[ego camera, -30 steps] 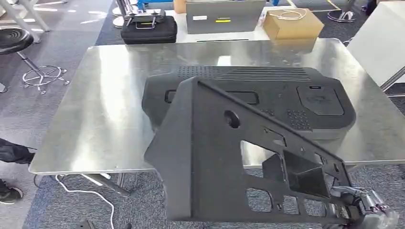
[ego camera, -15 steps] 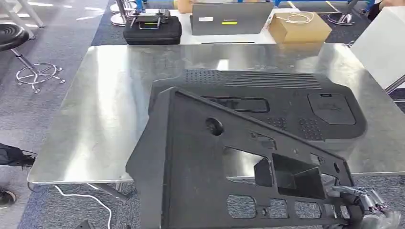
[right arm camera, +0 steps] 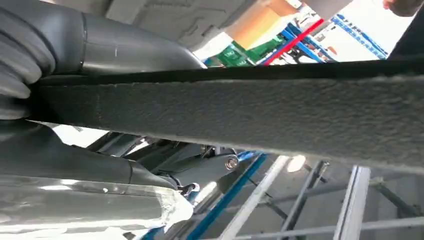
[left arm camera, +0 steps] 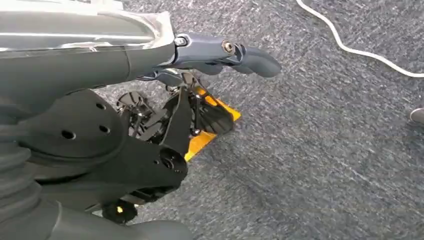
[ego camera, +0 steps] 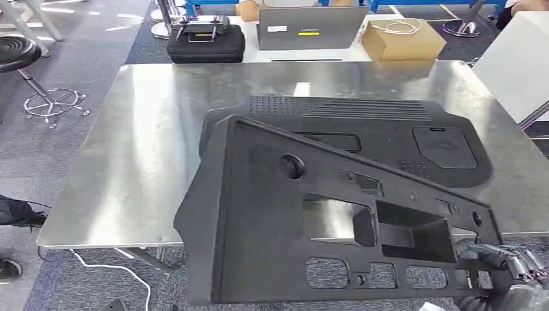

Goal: Take the parts from the cabinet and place them on the table.

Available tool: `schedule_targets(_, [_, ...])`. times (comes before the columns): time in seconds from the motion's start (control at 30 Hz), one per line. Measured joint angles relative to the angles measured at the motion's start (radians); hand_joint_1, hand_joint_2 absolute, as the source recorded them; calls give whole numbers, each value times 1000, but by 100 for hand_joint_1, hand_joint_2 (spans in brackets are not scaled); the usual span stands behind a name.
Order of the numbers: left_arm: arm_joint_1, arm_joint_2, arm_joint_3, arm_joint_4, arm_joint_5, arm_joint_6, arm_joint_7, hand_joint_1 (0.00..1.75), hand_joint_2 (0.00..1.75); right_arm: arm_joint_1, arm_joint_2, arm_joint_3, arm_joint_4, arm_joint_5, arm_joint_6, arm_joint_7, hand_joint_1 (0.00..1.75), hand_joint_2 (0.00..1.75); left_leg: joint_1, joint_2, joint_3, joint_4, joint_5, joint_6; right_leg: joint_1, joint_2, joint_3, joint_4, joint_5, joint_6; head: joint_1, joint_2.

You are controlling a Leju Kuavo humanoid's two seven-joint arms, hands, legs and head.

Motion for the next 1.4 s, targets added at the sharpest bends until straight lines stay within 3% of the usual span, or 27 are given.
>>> schedule_targets(0.37, [-16, 0, -21, 0, 0, -20, 6, 0, 175, -154, -113, 3, 25, 36, 34, 82, 175, 175, 1, 0, 0, 0, 0, 0, 1, 0, 1, 0, 0, 0, 0, 0])
schedule_targets(0.6, [-17, 0, -24, 0, 0, -22, 6, 0, 175, -172, -124, 4, 31, 36, 40, 88, 175, 175, 1, 0, 0, 0, 0, 0, 1, 0, 1, 0, 0, 0, 0, 0])
schedule_targets(0.77, [-21, 0, -30, 0, 0, -13, 6, 0, 175, -244, -170, 19, 66, 32, 60, 127, 175, 175, 1, 0, 0, 0, 0, 0, 1, 0, 1, 0, 0, 0, 0, 0])
schedule_targets(0.8, [-22, 0, -31, 0, 0, -11, 13, 0, 0, -248, -174, 21, 72, 32, 62, 132, 175, 175, 1, 0, 0, 0, 0, 0, 1, 0, 1, 0, 0, 0, 0, 0])
schedule_targets(0.93, [-24, 0, -34, 0, 0, -10, 26, 0, 0, -278, -185, 36, 96, 67, 83, 153, 175, 175, 1, 0, 0, 0, 0, 0, 2, 0, 1, 0, 0, 0, 0, 0])
schedule_targets(1.07, [-31, -1, -48, 0, 0, -3, 40, 0, 0, -349, -201, 53, 146, 196, 123, 215, 175, 175, 1, 0, 0, 0, 0, 0, 2, 0, 1, 1, 0, 0, 0, 0])
schedule_targets(1.2, [-42, -2, -55, 0, 0, -6, 48, 0, 0, -480, -229, 94, 230, 283, 193, 280, 175, 175, 1, 0, 0, 0, 2, 0, 2, 0, 1, 1, 1, 1, 0, 0])
schedule_targets(1.4, [-53, -3, -76, 0, 0, -18, 58, 0, 0, -696, -267, 165, 380, 311, 286, 338, 175, 175, 1, -1, 0, 0, 2, 0, 1, 0, 2, 1, 1, 1, 0, 0])
